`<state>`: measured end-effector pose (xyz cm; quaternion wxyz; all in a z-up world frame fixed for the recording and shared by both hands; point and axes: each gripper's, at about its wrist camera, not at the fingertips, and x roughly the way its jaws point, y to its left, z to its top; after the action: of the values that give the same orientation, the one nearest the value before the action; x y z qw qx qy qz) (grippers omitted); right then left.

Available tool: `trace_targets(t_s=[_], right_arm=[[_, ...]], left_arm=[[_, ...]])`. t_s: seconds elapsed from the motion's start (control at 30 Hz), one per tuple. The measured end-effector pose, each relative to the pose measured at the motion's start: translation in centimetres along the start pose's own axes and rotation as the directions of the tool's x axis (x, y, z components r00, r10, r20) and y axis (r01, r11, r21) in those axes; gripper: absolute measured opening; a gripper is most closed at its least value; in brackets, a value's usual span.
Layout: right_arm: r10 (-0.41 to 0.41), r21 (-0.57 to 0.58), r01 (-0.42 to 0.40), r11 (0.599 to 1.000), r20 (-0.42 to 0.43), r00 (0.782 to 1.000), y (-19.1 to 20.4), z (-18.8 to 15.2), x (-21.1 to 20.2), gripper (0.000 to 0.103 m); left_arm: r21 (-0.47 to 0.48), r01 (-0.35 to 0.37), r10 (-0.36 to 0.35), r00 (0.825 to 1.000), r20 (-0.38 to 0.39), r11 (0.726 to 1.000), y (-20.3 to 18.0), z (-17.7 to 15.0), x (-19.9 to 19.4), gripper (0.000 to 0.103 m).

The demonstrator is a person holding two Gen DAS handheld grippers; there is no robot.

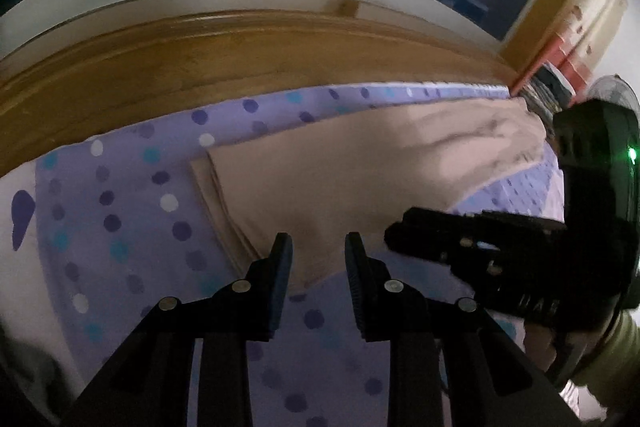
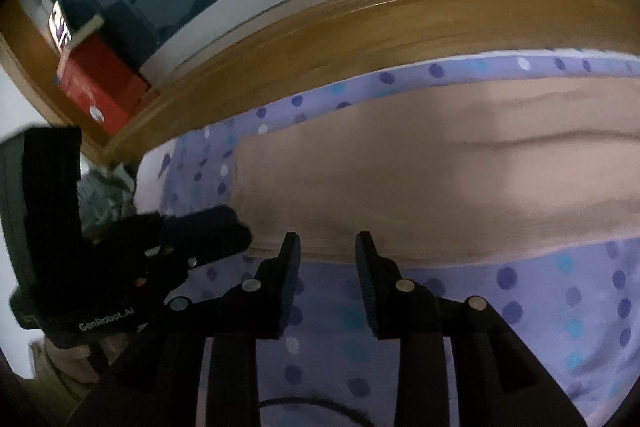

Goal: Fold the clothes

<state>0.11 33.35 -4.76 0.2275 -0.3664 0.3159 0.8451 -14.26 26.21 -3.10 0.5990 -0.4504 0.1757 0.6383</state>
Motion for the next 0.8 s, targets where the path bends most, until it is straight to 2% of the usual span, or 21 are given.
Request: trace_targets(t_s=[0.07, 0.13, 0.2, 0.27, 0.37, 0.5, 0.67, 0.8], right_arm=[[-0.028, -0.011, 0.028, 1.0, -0.003, 1.0, 0.2, 0.2, 0.6, 0.029], [-0.068, 0.003, 0.068, 0.998, -0.017, 0.998, 0.1, 0.4, 1.4, 0.03], [-0.017, 0.081, 0.018, 0.997, -0.016, 1.0, -0.4, 0.2, 1.9, 0.036], [0.015, 0.08, -0.013, 0.997, -0.021, 1.0, 0.0, 0.1, 2.0, 0.04], [0.079, 0.095, -0.074, 0.993, -0.045, 0.996, 0.3, 0.1, 2.0, 0.039], [0.166, 0.167, -0.166, 0.972, 0.01, 0.986, -1.2, 0.0, -0.7, 0.039], [-0.013, 0.202, 0.011, 0.979, 0.009, 1.0, -7.1, 1.8, -2.1, 0.039], [-0.163, 0.229, 0.159, 0.96, 0.002, 0.987, -11.8, 3.4, -3.2, 0.039]], left_arm=[[-0.016, 0.006, -0.006, 1.0, 0.002, 1.0, 0.3, 0.1, 0.3, 0.027], [-0.04, -0.022, 0.02, 0.999, -0.034, 0.999, 1.1, -0.2, 1.2, 0.027], [-0.057, -0.001, -0.001, 1.0, -0.03, 0.998, 1.8, -0.6, 1.3, 0.027], [-0.085, 0.023, -0.026, 0.999, -0.029, 0.996, 2.5, -0.9, 1.0, 0.027], [-0.1, 0.039, -0.043, 0.999, -0.033, 0.994, 3.1, -1.0, 0.9, 0.026], [-0.07, 0.007, -0.011, 0.999, -0.052, 0.998, 2.6, -0.8, 0.8, 0.026], [-0.045, -0.02, 0.017, 0.998, -0.053, 0.999, 2.2, -0.9, 0.8, 0.026], [-0.074, -0.008, 0.004, 0.999, -0.047, 0.997, 2.7, -1.2, 0.5, 0.026]])
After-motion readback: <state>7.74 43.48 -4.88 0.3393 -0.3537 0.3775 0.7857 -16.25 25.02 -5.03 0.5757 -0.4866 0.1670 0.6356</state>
